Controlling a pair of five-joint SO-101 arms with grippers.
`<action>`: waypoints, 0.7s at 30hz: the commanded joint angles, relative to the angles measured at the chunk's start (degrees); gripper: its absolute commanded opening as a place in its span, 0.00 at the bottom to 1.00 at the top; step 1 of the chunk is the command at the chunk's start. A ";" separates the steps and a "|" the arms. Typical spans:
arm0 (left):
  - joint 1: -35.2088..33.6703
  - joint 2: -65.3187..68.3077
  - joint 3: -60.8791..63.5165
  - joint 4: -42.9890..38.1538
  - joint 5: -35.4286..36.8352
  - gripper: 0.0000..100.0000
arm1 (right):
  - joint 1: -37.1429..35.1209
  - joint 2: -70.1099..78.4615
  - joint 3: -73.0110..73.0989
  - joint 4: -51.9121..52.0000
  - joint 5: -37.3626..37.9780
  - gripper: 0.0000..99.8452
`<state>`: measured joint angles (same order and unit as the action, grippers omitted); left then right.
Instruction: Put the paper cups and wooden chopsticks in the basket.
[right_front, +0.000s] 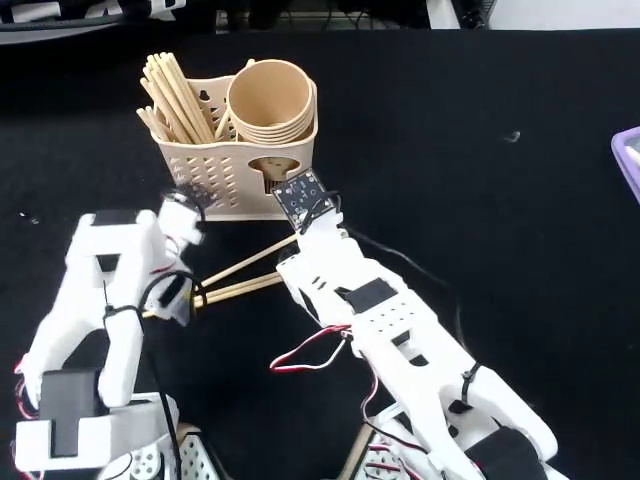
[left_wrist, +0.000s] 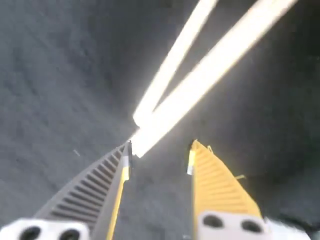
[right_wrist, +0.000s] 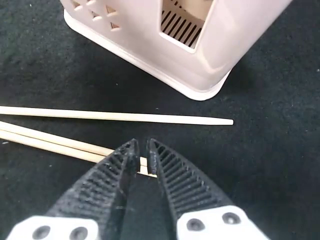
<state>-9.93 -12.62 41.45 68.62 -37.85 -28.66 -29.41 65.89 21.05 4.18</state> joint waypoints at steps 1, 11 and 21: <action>1.71 -2.20 0.22 -5.89 -0.44 0.20 | 1.32 0.13 -1.63 -1.23 0.88 0.05; 1.80 -1.49 0.66 -10.99 -0.53 0.20 | 1.32 0.04 -1.71 -1.23 0.88 0.05; 1.80 -1.49 4.70 -11.08 -0.79 0.20 | 1.32 0.31 -1.71 -1.23 0.88 0.05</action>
<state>-8.53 -12.88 45.85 58.07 -38.20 -28.66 -29.41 65.89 21.05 4.18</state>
